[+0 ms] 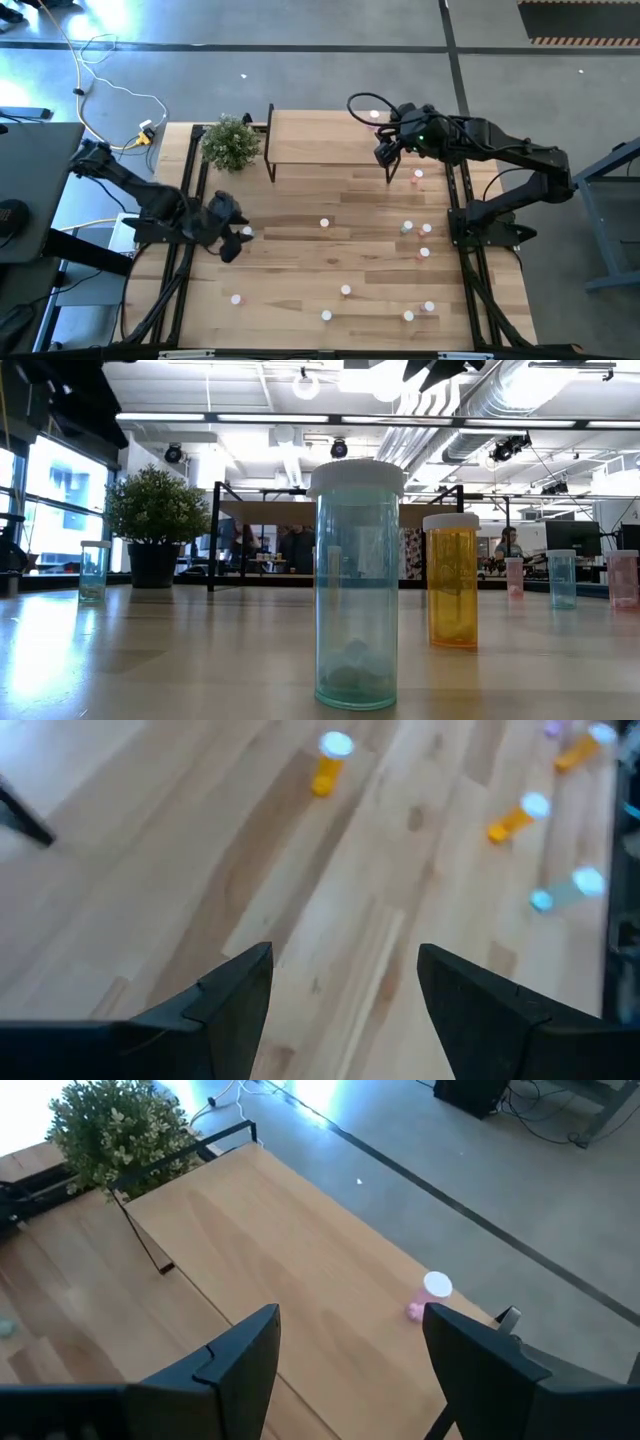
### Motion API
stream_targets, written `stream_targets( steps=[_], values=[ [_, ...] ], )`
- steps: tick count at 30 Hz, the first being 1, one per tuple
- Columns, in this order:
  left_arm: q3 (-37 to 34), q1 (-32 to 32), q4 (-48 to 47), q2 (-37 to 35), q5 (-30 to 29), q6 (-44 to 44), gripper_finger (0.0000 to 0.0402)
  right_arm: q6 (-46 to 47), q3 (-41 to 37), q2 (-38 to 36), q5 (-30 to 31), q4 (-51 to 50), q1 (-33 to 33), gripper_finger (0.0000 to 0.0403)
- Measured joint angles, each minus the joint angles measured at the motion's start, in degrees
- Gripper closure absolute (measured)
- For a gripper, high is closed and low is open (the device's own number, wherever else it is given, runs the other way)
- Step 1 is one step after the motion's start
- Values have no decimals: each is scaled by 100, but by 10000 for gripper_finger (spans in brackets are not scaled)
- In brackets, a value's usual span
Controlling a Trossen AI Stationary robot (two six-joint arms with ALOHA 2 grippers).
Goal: Pick and place medicine bottles onto shelf by color
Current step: Put the top left blue pill bottle on the shelf
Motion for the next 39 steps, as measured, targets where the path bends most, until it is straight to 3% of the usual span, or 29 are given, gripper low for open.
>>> stream_targets(
  steps=[8,17,31,39],
  values=[
    [-622,-1159,573,303,-1069,-2002,163,-152,0,0,0,2,0,164],
    [-683,-1813,523,1167,-1166,-3004,163,-126,0,0,0,-1,0,164],
    [-683,-1913,-310,2487,-1464,-4748,163,-109,0,2,-2,2,0,164],
    [-683,-1641,-351,2915,-1552,-4994,163,-150,0,2,-2,16,0,164]
  ],
)
